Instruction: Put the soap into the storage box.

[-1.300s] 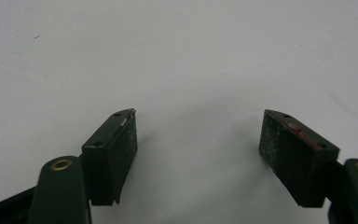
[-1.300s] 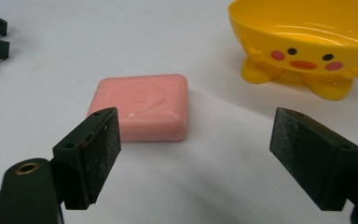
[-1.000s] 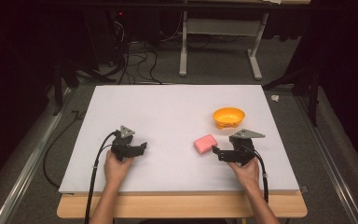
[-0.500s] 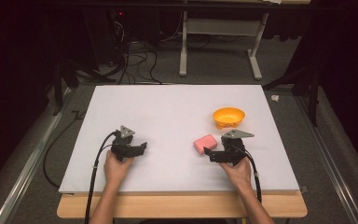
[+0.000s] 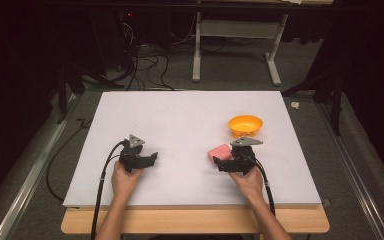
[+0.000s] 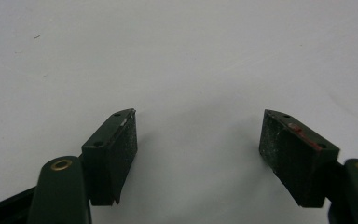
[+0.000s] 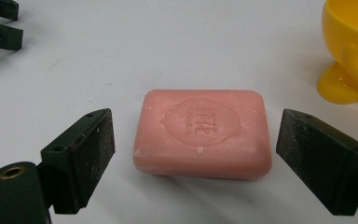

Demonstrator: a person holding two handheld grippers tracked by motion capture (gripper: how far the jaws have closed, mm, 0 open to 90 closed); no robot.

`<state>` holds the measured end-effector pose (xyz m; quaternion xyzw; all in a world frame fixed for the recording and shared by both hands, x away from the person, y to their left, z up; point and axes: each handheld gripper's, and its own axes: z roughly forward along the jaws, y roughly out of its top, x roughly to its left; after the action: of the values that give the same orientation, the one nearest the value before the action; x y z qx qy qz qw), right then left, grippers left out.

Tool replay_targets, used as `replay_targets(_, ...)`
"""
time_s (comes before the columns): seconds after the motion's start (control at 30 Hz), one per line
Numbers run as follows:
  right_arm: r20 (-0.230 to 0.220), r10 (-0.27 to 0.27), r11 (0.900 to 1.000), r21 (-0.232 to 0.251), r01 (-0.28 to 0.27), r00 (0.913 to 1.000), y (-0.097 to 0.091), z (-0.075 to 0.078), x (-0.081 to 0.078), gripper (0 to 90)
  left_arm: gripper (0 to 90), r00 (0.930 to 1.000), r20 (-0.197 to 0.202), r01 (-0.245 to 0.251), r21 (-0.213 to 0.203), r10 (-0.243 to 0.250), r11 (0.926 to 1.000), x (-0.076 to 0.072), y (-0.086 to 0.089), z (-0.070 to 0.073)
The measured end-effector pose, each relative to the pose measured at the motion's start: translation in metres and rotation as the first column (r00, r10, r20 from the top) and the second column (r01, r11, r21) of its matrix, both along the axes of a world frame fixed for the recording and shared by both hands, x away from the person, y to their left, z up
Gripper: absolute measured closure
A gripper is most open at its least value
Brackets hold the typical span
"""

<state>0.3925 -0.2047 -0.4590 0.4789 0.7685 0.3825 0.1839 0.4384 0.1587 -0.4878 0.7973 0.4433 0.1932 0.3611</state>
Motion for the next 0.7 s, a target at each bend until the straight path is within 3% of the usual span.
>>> replay_targets(0.5, 0.002, -0.013, 0.9994, -0.033, 0.014, 0.9999, 0.008, 0.003, 0.013, 11.9, 28.1, 1.0, 0.0, 0.0, 0.0, 0.0, 1.0, 0.0, 0.0, 0.0)
replay_targets(0.7, -0.023, -0.017, 0.9989, -0.045, 0.016, 0.9996, 0.01, -0.004, 0.017, 11.8, 28.1, 1.0, 0.001, 0.0, 0.0, 0.0, 1.0, 0.0, 0.0, 0.0)
